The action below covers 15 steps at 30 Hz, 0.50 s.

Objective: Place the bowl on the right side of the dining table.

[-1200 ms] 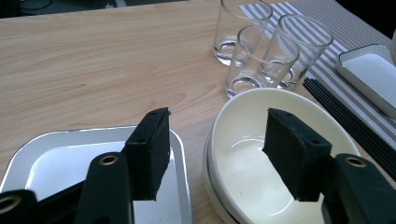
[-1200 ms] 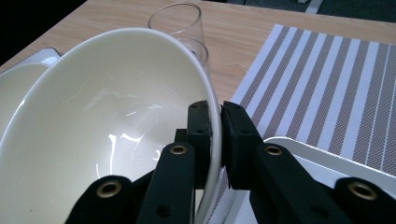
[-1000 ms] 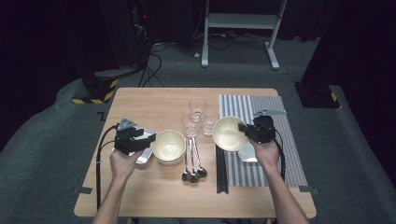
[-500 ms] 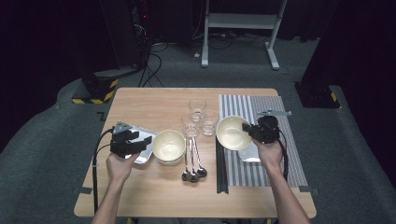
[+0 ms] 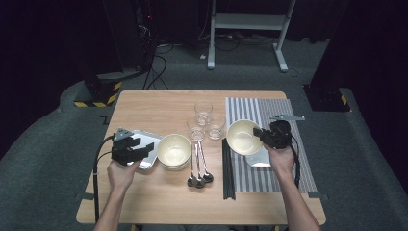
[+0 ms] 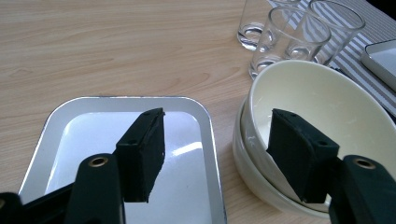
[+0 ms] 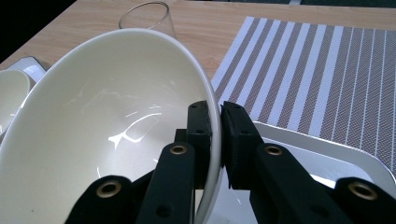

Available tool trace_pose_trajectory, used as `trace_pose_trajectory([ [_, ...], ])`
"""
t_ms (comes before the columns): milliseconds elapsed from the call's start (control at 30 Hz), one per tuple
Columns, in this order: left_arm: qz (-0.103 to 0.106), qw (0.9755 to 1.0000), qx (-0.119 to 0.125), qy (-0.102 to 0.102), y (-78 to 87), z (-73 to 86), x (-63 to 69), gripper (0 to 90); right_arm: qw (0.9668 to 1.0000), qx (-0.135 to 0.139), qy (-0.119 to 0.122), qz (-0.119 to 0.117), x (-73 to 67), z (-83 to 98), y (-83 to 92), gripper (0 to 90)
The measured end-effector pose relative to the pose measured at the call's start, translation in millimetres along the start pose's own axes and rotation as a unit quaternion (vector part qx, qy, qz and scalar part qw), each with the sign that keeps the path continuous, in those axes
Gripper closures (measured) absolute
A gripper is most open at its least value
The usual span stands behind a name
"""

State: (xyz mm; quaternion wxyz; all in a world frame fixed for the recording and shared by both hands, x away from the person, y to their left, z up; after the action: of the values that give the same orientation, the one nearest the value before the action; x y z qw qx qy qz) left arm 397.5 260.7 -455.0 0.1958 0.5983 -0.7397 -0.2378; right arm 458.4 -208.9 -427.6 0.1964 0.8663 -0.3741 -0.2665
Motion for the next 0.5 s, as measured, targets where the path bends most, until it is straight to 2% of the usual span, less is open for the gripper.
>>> trace_pose_trajectory([
  [500,-0.008,0.9999,-0.001,0.008,0.8,8.1,-6.1,35.8,0.9998,0.008,-0.012,0.011,10.3,3.3,8.6,82.3],
])
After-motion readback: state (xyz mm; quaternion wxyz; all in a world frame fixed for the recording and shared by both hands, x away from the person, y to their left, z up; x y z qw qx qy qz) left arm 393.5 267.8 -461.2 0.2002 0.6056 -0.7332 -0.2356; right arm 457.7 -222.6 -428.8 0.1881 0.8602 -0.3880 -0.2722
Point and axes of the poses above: each handheld gripper's, and its own axes: y roughly backward along the jaws, z roughly out of its underside, x roughly to its right, the point moved 2 cm from there along -y, roughly forward along the jaws, and after that the axes turned 12 degrees about -z, right-handed, at the moved point
